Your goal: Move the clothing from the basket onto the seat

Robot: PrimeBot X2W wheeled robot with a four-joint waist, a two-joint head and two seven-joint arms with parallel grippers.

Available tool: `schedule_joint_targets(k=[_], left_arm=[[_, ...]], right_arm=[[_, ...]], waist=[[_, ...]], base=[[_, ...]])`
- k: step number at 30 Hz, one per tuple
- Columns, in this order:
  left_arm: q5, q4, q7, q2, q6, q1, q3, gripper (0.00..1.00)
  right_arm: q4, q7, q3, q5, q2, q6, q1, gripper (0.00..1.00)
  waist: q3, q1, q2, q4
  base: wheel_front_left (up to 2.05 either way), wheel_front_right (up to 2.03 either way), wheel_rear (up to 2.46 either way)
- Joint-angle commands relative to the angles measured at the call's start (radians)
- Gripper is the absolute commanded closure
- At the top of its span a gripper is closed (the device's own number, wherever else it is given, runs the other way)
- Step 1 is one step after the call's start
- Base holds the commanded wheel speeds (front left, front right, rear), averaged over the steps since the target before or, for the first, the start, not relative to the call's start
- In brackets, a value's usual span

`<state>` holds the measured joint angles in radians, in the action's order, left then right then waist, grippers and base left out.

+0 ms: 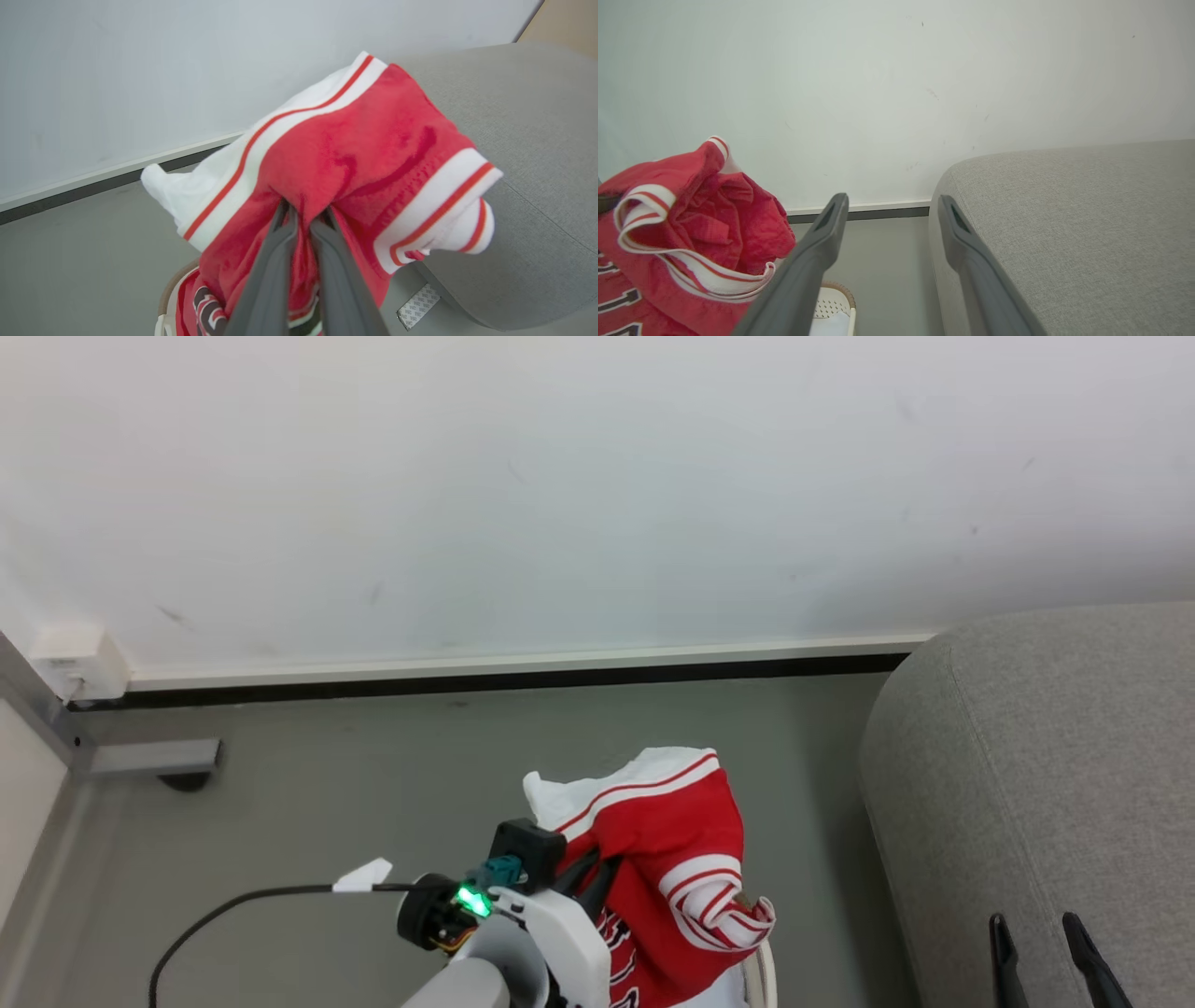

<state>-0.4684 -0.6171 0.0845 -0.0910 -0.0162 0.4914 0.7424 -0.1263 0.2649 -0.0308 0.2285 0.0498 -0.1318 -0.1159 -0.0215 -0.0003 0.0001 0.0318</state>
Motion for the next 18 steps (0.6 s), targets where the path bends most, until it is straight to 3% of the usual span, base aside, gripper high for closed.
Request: schedule_joint_targets(k=[1,18], left_arm=[[-0.018,0.027,-0.006,-0.017,0.009,-0.016,-0.011,1.00],[-0.032,0.196,-0.063,-0.074,0.062,-0.030,-0.033,1.00]], right_arm=[[-0.002,-0.001,-0.002,-0.010,0.001,0.002,-0.021,0.00],[0.017,-0.001,-0.003,-0.039,0.001,0.002,-0.052,0.00]], waist=[[0.030,0.0003,-0.0001,-0.001],[0.069,0.0003,-0.0001,-0.006]], base=[[0.00,0.00,0.00],[0.00,0.00,0.00]])
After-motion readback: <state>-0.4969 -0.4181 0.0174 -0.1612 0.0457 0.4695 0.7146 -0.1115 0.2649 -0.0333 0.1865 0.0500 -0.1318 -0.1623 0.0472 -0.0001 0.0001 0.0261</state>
